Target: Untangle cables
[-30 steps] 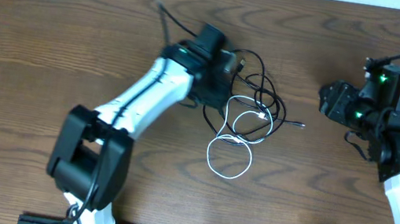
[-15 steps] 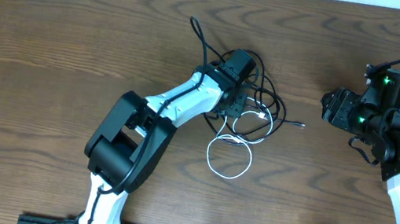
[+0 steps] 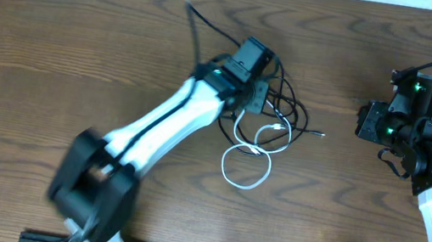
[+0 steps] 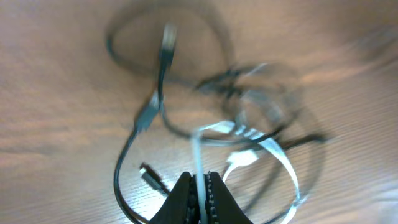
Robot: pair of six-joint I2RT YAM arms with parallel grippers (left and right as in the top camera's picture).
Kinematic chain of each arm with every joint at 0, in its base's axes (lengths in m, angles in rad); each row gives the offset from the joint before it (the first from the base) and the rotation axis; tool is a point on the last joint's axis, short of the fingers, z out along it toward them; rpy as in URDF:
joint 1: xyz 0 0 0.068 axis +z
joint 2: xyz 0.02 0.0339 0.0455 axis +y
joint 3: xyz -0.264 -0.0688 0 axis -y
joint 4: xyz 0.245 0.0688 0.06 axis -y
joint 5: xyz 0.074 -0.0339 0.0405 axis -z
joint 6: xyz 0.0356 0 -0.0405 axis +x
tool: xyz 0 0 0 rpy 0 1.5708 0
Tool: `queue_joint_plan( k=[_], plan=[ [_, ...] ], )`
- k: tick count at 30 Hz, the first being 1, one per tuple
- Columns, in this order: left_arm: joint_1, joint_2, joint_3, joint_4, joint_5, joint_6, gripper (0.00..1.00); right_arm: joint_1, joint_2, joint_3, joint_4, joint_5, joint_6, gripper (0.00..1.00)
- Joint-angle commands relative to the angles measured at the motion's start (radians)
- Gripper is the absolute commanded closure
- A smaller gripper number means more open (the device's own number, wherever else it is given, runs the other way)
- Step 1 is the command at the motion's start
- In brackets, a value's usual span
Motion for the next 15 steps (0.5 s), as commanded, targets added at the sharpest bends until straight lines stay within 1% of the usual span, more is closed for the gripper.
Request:
queue_joint_plan(
  k=[1,4,6,7,8,10,15],
  plan=[
    [-0.001,-0.130,0.005,0.010,-0.088,0.003,0.92,-0.005,0.013,-0.005,-0.001,0.014,-0.023,0.87],
    [-0.001,-0.224,0.005,0.051,-0.123,0.034,0.93,-0.005,0.034,-0.005,0.000,0.023,-0.022,0.75],
    [-0.001,-0.283,0.005,0.093,-0.125,0.070,0.92,-0.005,0.051,-0.005,0.001,0.023,-0.022,0.72],
    [-0.001,-0.310,0.005,0.116,-0.125,0.085,0.93,-0.005,0.062,-0.005,0.001,0.022,-0.022,0.69],
    [-0.001,-0.336,0.005,0.142,-0.125,0.099,0.93,-0.005,0.072,-0.005,0.001,0.022,-0.022,0.63],
    [-0.001,-0.382,0.005,0.197,-0.139,0.123,0.92,-0.005,0.094,-0.005,0.000,0.019,-0.022,0.56],
    [-0.001,-0.471,0.005,0.340,-0.265,0.135,0.92,-0.005,0.143,-0.005,0.001,0.019,-0.022,0.55]
  ],
)
